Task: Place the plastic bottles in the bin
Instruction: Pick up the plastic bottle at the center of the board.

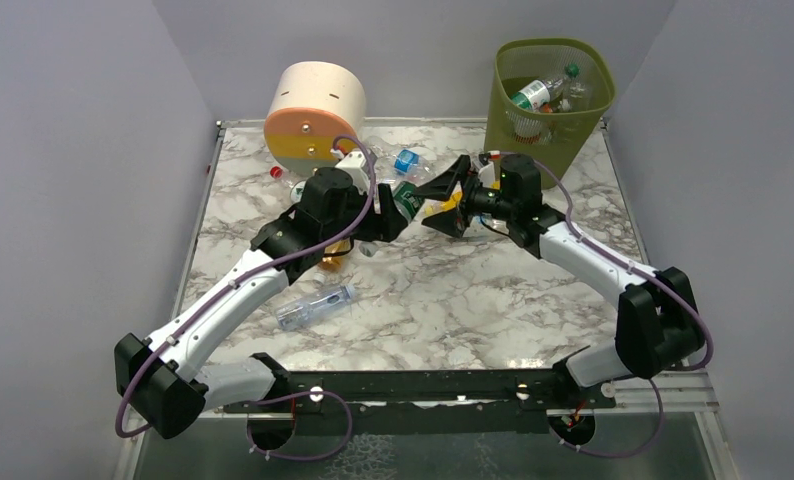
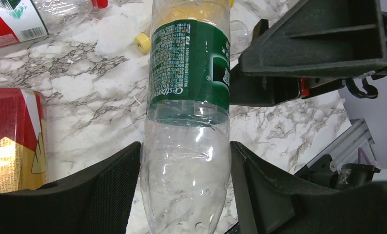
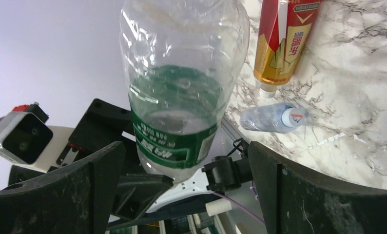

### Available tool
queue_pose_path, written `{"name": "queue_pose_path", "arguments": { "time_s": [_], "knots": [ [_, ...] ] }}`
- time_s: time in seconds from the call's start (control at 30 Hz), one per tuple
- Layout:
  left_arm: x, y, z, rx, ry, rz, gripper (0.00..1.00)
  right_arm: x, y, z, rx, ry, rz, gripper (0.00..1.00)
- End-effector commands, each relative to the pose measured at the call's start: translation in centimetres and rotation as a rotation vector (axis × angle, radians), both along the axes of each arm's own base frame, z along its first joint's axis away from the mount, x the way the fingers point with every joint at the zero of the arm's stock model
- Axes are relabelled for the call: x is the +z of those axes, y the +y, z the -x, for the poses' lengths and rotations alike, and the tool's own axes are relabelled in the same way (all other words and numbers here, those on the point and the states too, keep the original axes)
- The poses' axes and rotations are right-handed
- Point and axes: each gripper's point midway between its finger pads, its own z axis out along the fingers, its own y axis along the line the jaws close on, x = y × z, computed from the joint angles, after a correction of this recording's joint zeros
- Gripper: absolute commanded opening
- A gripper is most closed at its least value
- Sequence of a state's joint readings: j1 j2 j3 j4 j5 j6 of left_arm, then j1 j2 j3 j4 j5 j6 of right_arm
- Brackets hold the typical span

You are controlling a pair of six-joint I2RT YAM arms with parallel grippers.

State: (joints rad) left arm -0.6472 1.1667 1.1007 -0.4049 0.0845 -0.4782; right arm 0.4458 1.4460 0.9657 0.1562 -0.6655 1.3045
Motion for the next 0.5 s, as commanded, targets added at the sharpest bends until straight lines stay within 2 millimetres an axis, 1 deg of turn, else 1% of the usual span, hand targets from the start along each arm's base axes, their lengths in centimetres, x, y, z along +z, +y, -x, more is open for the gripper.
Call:
{"name": "queue_pose_path", "arguments": {
  "time_s": [0.0,0.17,0.3,0.4,0.47],
  "knots": [
    [0.9,-1.0,0.3,-0.025,-0.029,0.055,0.68,2.0,0.9,-0.9,0.015,-0.015,-0.083,1.00],
    [0.4,-1.6,0.4,-0.032,-0.031,0.061,0.67,2.5,1.4,-1.9,0.017,-0.022,-0.097,1.00],
    [0.0,-1.9,0.4,-0.035,-0.027,0.058,0.67,2.8,1.5,-2.4,0.012,-0.034,-0.086,0.97],
    [0.0,-2.0,0.3,-0.035,-0.032,0.063,0.67,2.6,1.6,-2.8,0.009,-0.036,-0.076,0.91],
    [-0.1,-2.2,0.3,-0.039,-0.029,0.063,0.67,2.3,1.6,-2.9,0.008,-0.037,-0.069,0.83]
  ]
}}
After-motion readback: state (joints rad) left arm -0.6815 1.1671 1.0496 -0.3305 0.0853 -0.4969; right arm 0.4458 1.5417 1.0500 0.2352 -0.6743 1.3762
